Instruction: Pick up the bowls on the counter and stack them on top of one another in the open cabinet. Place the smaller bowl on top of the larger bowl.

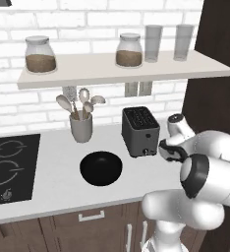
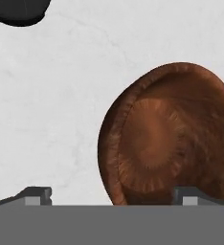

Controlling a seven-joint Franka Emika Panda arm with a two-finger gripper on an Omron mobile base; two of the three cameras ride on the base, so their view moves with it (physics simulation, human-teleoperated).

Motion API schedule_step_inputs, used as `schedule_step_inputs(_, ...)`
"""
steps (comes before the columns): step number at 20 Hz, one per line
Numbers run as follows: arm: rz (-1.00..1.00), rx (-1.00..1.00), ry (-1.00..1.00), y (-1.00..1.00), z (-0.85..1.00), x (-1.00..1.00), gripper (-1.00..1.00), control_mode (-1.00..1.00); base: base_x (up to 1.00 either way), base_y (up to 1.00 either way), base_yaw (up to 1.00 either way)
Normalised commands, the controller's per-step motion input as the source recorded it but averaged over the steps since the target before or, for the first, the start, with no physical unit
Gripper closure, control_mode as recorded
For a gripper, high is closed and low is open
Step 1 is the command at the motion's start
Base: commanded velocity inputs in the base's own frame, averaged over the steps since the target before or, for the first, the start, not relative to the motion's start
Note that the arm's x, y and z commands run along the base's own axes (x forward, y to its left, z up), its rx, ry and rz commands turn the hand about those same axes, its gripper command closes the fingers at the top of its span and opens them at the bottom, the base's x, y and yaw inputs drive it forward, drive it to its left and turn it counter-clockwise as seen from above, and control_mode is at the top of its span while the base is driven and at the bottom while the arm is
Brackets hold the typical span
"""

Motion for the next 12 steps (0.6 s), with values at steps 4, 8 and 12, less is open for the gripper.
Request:
schedule_step_inputs(4,0.01,0.02,0.0,-0.18,-0.42,0.31,-1.0,-1.0,0.0,0.0,0.0)
schedule_step_inputs(8,0.0,0.03,0.0,-0.17,-0.4,0.21,-1.0,-1.0,0.0,0.0,0.0)
schedule_step_inputs(12,0.0,0.04,0.0,-0.1,-0.34,0.02,1.0,-1.0,0.0,0.0,0.0)
